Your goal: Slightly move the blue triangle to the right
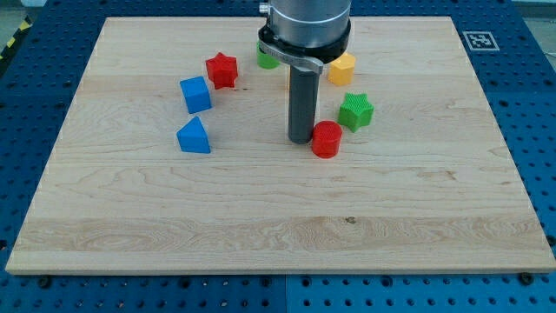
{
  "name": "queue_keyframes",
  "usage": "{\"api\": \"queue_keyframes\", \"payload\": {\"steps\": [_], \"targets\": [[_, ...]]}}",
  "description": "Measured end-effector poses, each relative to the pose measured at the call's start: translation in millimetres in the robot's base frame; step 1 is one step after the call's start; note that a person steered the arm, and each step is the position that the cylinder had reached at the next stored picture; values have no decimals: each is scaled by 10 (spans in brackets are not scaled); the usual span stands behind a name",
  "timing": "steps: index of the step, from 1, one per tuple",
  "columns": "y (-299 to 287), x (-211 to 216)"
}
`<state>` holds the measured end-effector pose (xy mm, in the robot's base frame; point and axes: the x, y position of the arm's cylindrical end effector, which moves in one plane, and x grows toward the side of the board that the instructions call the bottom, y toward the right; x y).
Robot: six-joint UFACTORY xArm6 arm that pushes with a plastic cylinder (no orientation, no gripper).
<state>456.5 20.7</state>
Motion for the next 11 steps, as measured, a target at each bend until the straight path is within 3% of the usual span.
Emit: {"api": "queue_keyframes", "payload": {"steps": [2, 3, 5, 8, 11], "targets": [[-149, 485], [-496, 634], [-1663, 357], [-1447, -12], [-1263, -43]]}}
